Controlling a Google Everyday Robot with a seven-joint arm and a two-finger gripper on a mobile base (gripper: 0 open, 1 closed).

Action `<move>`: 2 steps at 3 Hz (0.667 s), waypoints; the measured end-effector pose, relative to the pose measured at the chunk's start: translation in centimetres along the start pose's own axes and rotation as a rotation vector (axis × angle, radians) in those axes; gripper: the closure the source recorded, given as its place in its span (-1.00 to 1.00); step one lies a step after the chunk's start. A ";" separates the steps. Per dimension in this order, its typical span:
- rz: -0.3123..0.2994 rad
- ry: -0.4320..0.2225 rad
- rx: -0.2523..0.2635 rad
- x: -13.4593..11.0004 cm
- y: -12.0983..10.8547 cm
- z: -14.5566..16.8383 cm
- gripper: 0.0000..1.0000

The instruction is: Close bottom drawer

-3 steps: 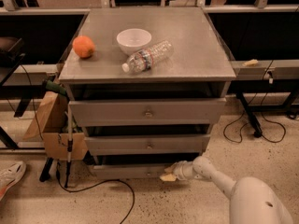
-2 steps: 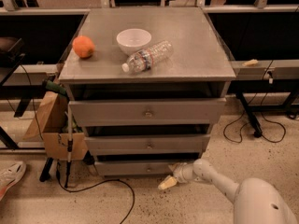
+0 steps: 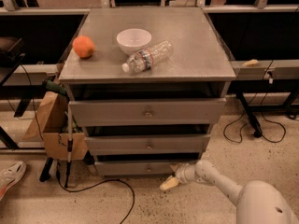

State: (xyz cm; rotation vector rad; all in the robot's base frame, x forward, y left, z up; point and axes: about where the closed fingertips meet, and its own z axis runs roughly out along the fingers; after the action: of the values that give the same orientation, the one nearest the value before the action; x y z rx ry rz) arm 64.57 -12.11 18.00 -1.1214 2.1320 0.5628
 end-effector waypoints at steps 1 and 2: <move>0.011 0.050 -0.058 1.8 0.2 -1.0 -1.00; 0.008 0.119 -0.213 3.9 3.8 -2.2 -1.00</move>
Offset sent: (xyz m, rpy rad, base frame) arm -0.0933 -0.0261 -0.0075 -0.0136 0.2955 0.2578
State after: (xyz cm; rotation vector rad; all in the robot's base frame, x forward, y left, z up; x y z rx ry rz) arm 58.95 -13.62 17.02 -1.2912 2.2186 0.7587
